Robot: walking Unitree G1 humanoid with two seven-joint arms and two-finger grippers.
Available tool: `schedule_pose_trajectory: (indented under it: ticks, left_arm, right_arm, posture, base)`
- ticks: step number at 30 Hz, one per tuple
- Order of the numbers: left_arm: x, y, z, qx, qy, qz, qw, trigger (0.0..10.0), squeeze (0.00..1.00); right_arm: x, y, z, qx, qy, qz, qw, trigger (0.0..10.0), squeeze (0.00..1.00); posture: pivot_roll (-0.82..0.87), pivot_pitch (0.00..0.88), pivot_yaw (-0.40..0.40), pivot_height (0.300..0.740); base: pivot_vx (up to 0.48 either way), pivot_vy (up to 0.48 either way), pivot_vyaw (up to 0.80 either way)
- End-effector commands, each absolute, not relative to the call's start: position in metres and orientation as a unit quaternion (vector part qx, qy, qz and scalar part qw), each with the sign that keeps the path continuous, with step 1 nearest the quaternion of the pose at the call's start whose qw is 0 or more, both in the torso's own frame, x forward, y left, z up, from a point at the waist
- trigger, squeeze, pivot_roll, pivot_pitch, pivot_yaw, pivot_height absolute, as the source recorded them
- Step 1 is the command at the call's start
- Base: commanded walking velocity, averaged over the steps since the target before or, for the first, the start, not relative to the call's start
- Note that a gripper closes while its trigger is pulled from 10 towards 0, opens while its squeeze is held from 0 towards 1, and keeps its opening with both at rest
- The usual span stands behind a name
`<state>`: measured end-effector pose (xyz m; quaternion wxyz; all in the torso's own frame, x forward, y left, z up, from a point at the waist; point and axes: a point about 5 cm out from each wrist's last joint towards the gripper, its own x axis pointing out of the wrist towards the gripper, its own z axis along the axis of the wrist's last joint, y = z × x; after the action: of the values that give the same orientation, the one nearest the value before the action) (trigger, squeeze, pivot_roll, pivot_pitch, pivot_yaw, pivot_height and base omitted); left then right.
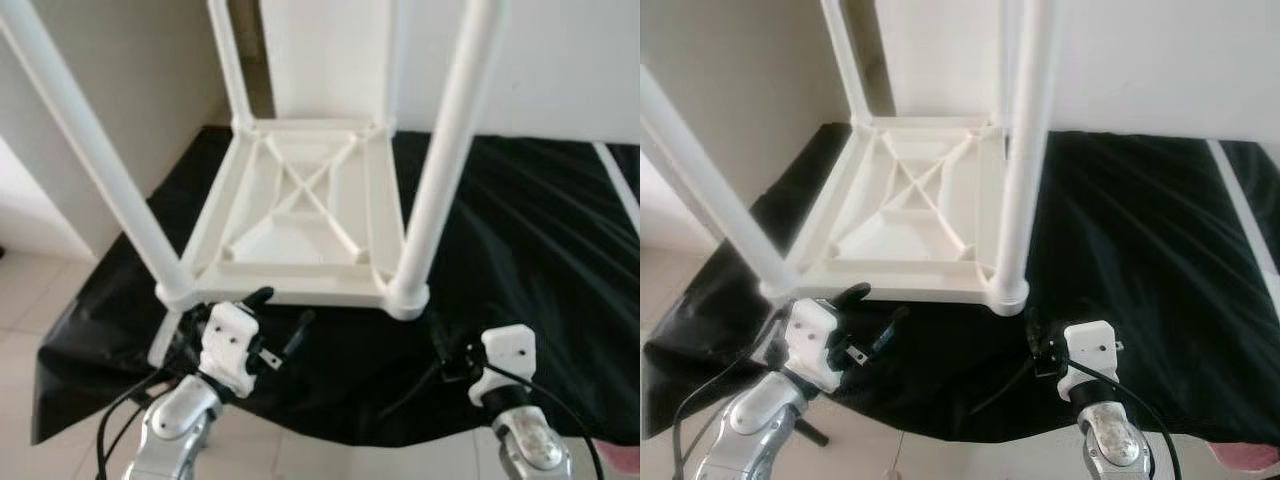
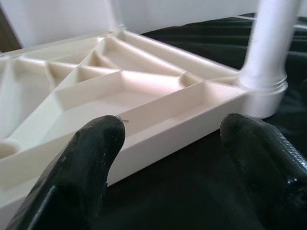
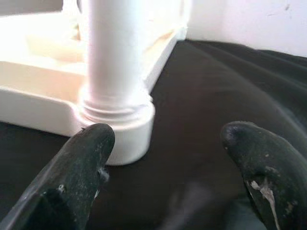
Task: Building children table
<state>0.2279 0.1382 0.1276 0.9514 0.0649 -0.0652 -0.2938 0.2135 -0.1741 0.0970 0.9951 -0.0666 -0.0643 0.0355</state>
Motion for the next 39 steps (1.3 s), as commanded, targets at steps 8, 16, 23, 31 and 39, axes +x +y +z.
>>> schedule_pose_trajectory:
  ticks: [8, 16, 23, 31, 39]
  left_arm:
    - [0.228, 0.138, 0.126, 0.052, -0.057, -0.29, 0.954, 10.0, 0.0]
    - [0.228, 0.137, 0.128, 0.076, -0.063, -0.296, 0.95, 10.0, 0.0]
    - [0.23, 0.134, 0.134, 0.082, -0.066, -0.307, 0.946, 10.0, 0.0]
    - [0.233, 0.122, 0.158, 0.047, -0.093, -0.331, 0.938, 10.0, 0.0]
    - [0.22, 0.109, 0.166, 0.029, -0.086, -0.424, 0.901, 10.0, 0.0]
  right_arm:
    - [0.208, -0.181, 0.089, -0.075, -0.049, 0.022, 0.996, 10.0, 0.0]
    - [0.206, -0.185, 0.086, -0.081, -0.043, 0.011, 0.996, 10.0, 0.0]
    - [0.214, -0.188, 0.096, -0.079, -0.057, 0.004, 0.995, 10.0, 0.0]
    - [0.232, -0.183, 0.128, -0.072, -0.112, 0.003, 0.991, 10.0, 1.0]
    - [0.254, -0.167, 0.158, -0.048, -0.143, 0.029, 0.988, 10.0, 0.0]
  posture:
    - [0.05, 0.036, 0.03, 0.74]
    - [0.05, 0.037, 0.029, 0.74]
    - [0.05, 0.037, 0.029, 0.74]
    - [0.05, 0.031, 0.025, 0.74]
    - [0.05, 0.026, 0.022, 0.74]
  base:
    - [0.0, 0.334, 0.0]
    - [0.0, 0.0, 0.0]
    - [0.0, 0.0, 0.0]
    - [0.0, 0.0, 0.0]
    - [0.0, 0.0, 0.0]
